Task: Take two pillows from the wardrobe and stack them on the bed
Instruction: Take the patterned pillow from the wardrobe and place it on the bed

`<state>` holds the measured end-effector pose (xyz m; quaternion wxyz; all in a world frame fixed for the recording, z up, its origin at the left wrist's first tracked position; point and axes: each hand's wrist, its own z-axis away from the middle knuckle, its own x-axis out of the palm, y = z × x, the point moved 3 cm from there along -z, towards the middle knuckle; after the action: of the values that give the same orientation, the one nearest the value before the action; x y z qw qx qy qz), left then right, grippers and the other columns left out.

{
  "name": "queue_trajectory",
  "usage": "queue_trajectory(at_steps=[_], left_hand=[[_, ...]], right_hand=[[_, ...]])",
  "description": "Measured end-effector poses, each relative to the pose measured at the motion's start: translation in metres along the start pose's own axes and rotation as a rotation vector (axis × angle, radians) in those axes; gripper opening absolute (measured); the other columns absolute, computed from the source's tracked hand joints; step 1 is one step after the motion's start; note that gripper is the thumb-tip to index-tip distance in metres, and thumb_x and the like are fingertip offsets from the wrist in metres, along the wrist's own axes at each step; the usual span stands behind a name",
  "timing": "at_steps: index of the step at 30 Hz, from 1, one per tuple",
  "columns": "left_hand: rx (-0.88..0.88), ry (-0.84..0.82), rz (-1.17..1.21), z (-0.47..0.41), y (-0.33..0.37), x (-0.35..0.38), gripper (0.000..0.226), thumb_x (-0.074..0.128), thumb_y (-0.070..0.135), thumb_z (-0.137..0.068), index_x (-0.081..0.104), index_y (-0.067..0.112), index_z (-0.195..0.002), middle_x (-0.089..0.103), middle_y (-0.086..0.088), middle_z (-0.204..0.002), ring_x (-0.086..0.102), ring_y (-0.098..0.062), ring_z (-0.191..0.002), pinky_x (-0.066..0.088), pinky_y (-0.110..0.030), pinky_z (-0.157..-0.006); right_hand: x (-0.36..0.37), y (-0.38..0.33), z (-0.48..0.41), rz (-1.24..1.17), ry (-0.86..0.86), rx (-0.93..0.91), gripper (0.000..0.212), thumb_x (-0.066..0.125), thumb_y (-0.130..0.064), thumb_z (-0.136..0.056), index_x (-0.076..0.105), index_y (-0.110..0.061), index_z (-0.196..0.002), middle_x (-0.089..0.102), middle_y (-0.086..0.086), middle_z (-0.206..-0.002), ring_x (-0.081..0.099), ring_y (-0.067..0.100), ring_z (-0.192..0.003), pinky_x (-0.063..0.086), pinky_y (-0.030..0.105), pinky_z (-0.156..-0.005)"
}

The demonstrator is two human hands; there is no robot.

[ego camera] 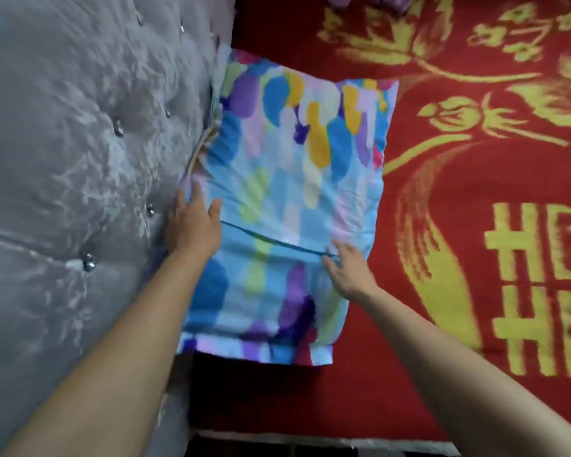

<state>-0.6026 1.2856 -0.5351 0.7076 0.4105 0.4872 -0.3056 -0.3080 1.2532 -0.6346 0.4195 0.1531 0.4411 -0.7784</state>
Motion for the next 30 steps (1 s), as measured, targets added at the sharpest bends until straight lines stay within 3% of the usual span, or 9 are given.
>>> queue_trajectory(at_steps=[4,7,11,14,17,21,26,28,30], left_hand=[[0.186,-0.025,-0.351,0.031,-0.031,0.056,0.074,0.051,0.056,-0.087,0.033,0.018,-0.147,0.023,-0.024,-0.155,0.021,-0.040,-0.142,0.018,-0.054,-0.111],[0.236,0.063,-0.339,0.026,-0.032,0.073,0.071,0.059,0.050,-0.085,0.039,0.016,-0.144,0.029,-0.025,-0.152,0.025,-0.040,-0.141,0.023,-0.055,-0.110],[0.223,0.065,-0.324,0.022,-0.037,0.086,0.062,0.056,0.039,-0.090,0.038,0.014,-0.144,0.028,-0.024,-0.153,0.024,-0.039,-0.142,0.024,-0.055,-0.110],[0.224,0.049,-0.223,0.024,-0.043,0.094,0.057,0.051,0.035,-0.093,0.039,0.011,-0.144,0.029,-0.027,-0.152,0.026,-0.042,-0.141,0.026,-0.054,-0.111],[0.127,-0.149,-0.064,0.043,-0.049,0.126,0.057,0.044,0.029,-0.098,0.030,0.008,-0.149,0.021,-0.029,-0.155,0.022,-0.044,-0.142,0.021,-0.050,-0.117],[-0.092,-0.221,-0.073,0.075,-0.044,0.156,0.062,0.032,0.038,-0.101,0.004,0.023,-0.154,-0.003,-0.010,-0.163,0.004,-0.033,-0.148,0.013,-0.054,-0.116],[-0.105,-0.249,-0.112,0.077,-0.042,0.157,0.065,0.025,0.046,-0.101,-0.006,0.025,-0.153,-0.010,-0.010,-0.162,-0.003,-0.033,-0.148,0.009,-0.056,-0.116],[-0.085,-0.231,-0.130,0.088,-0.043,0.159,0.067,0.023,0.052,-0.099,-0.006,0.024,-0.153,-0.012,-0.012,-0.162,-0.004,-0.034,-0.148,0.008,-0.056,-0.116],[-0.059,-0.191,-0.148,0.103,-0.044,0.163,0.069,0.024,0.053,-0.098,-0.002,0.022,-0.154,-0.009,-0.016,-0.161,-0.002,-0.037,-0.147,0.007,-0.057,-0.117]], right_hand=[[0.013,0.040,-0.013,-0.110,0.160,0.199,0.084,0.061,-0.054,-0.086,0.032,-0.004,-0.147,0.036,0.024,-0.149,0.029,0.037,-0.140,0.024,0.045,-0.115],[0.022,0.062,-0.019,-0.330,0.177,0.343,0.102,0.060,-0.074,-0.063,0.042,-0.008,-0.138,0.048,0.019,-0.139,0.042,0.037,-0.132,0.034,0.046,-0.110],[0.033,0.062,-0.024,-0.424,0.163,0.339,0.076,0.063,-0.065,-0.070,0.057,-0.011,-0.124,0.061,0.013,-0.124,0.056,0.032,-0.118,0.045,0.042,-0.100],[0.018,0.047,-0.016,-0.453,0.444,0.237,0.047,0.065,-0.037,-0.087,0.054,-0.006,-0.120,0.060,0.015,-0.118,0.056,0.028,-0.109,0.042,0.037,-0.092],[-0.011,0.052,-0.001,-0.239,0.730,0.105,0.042,0.059,-0.028,-0.093,0.052,-0.006,-0.129,0.051,0.020,-0.118,0.049,0.032,-0.109,0.036,0.038,-0.095],[-0.017,0.107,0.002,-0.046,0.459,0.199,0.060,0.052,-0.045,-0.095,0.041,-0.013,-0.145,0.044,0.025,-0.128,0.044,0.040,-0.121,0.034,0.042,-0.106],[0.018,0.103,0.037,0.323,0.341,-0.281,0.061,0.048,-0.037,-0.099,0.031,-0.011,-0.151,0.016,0.030,-0.157,0.015,0.043,-0.144,0.019,0.047,-0.119],[0.034,0.102,0.048,0.346,0.271,-0.297,0.064,0.047,-0.038,-0.101,0.024,-0.009,-0.153,-0.003,0.016,-0.158,0.001,0.043,-0.147,0.011,0.052,-0.119],[0.040,0.106,0.045,0.354,0.212,-0.210,0.067,0.040,-0.042,-0.102,0.014,-0.010,-0.155,-0.012,0.017,-0.156,-0.012,0.039,-0.147,0.007,0.054,-0.120]])
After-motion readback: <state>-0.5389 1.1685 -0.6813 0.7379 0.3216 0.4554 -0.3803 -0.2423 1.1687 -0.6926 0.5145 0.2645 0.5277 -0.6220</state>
